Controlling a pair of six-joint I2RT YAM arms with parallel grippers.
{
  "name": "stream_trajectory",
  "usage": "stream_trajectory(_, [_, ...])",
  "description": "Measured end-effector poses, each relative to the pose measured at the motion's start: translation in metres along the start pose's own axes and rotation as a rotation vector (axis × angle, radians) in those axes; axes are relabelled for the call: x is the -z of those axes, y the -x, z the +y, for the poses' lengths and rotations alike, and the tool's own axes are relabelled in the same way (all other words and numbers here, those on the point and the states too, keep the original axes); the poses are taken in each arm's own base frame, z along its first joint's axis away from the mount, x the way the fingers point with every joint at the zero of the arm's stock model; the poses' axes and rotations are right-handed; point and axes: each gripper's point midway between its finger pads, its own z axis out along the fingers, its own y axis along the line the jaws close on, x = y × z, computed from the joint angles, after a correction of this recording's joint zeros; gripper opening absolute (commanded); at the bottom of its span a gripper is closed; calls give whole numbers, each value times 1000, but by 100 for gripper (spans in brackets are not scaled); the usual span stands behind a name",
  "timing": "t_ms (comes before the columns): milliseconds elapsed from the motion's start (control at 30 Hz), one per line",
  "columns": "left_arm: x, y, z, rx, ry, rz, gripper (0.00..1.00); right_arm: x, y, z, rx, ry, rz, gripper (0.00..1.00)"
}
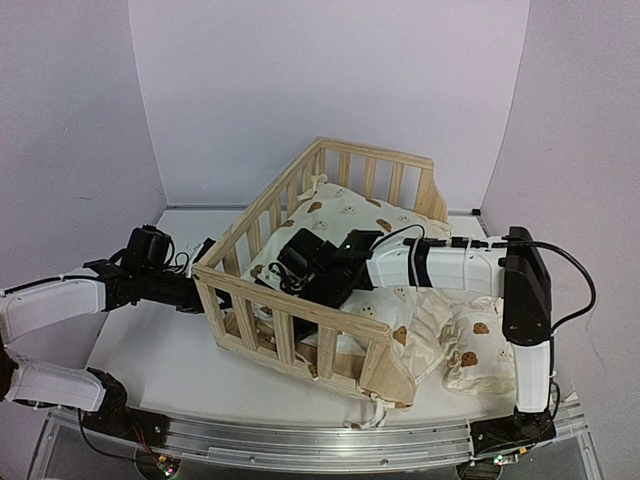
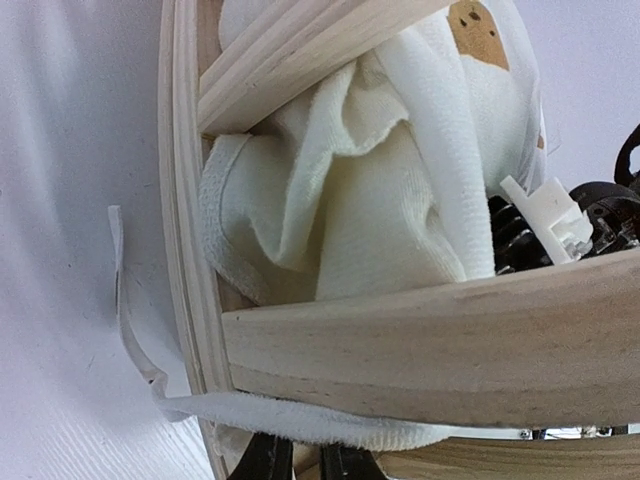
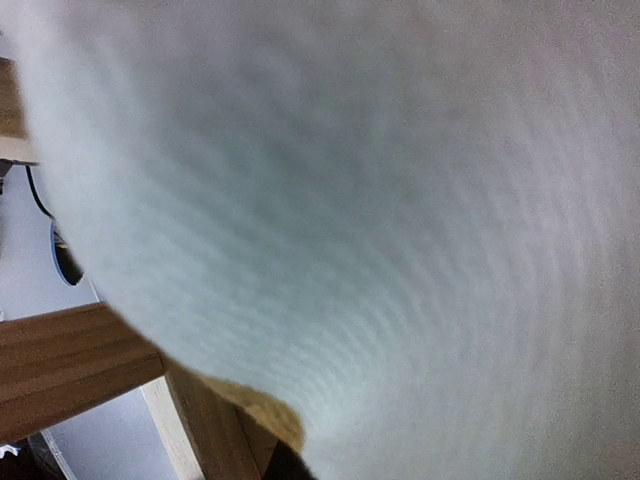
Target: Set up the pet bed
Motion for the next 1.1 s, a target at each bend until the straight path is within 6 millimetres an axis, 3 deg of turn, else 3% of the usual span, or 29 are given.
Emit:
stream_trajectory(200, [10,5,12,54,112,-57,28,3,15,6,-40,32,-79,0])
stream_trajectory(367, [44,16,18,117,248,-194,41,16,39,19,-84,126,-231,0])
stream_trajectory(567, [83,29,7,201,302,-337,40,41,77,40,-100,248,-480,0])
stream_trajectory(767, [97,17,-14,277,215,-349,29,65,105,50,-136,347,-696,0])
stream_trajectory(867, [103,10,-31,282,138,-335,27,84,120,65,-118,444,-788,0])
stream_trajectory(967, [106,-2,-49,267,55,-291,27,93,124,81,-42,535,-825,0])
stream_trajectory(1100, [108,-17,-70,222,-45,-221,30,90,119,90,98,622,-825,0])
